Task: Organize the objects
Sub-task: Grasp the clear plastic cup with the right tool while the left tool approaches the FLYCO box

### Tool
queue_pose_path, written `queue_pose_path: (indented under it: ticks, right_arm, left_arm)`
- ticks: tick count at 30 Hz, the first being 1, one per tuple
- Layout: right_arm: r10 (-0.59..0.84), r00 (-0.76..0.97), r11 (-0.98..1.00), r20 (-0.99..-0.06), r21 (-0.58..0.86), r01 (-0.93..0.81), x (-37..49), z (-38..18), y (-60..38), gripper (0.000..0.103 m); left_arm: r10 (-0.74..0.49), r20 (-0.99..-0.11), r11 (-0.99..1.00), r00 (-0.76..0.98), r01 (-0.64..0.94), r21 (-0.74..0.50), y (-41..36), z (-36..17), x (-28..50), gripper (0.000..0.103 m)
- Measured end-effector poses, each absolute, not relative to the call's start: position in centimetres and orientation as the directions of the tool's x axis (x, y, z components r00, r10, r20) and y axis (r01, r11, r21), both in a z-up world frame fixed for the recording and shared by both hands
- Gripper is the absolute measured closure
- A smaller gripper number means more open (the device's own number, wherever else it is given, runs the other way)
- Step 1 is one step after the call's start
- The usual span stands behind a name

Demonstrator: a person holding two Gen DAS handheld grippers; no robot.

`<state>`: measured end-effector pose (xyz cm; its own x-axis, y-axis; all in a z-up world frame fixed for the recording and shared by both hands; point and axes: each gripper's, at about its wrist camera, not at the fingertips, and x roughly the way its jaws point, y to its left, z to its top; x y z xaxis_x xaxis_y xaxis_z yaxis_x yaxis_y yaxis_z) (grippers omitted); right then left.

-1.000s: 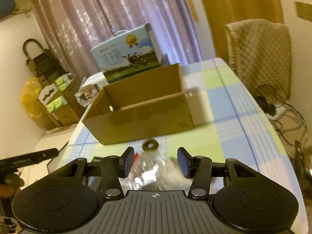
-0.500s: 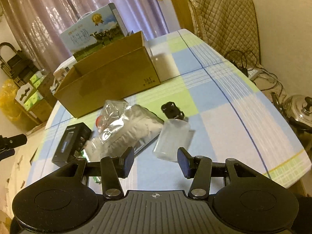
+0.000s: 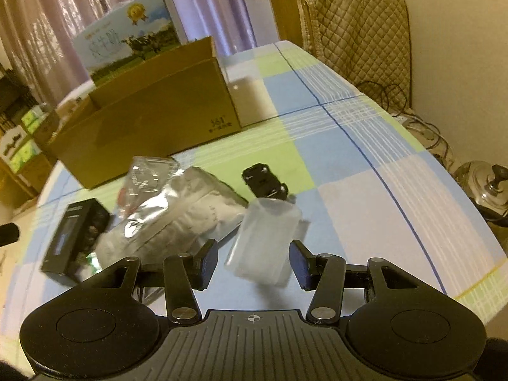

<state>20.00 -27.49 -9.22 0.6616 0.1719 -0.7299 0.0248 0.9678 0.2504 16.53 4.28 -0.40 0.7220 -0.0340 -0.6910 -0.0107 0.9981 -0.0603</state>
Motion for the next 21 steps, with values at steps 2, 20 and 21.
queue_pose_path:
  ticks: [2, 20, 21]
  right_arm:
    - [0.158, 0.655, 0.971, -0.739, 0.238, 0.035, 20.9, -10.0, -27.3, 0.048]
    - [0.010, 0.649, 1.000, -0.761, 0.005, -0.009, 24.5, -13.7, -24.9, 0.048]
    - [0.005, 0.651, 1.000, -0.759, -0.005, -0.013, 24.4, -13.7, -24.9, 0.050]
  left_arm:
    - [-0.033, -0.696, 0.998, 0.718, -0.008, -0.056, 4.2, -0.9, 17.2, 0.007]
    - [-0.063, -0.716, 0.998, 0.695, 0.041, -0.048, 3.2, -4.2, 21.3, 0.006]
    - [-0.064, -0.717, 0.998, 0.694, 0.041, -0.049, 3.2, -4.3, 21.3, 0.006]
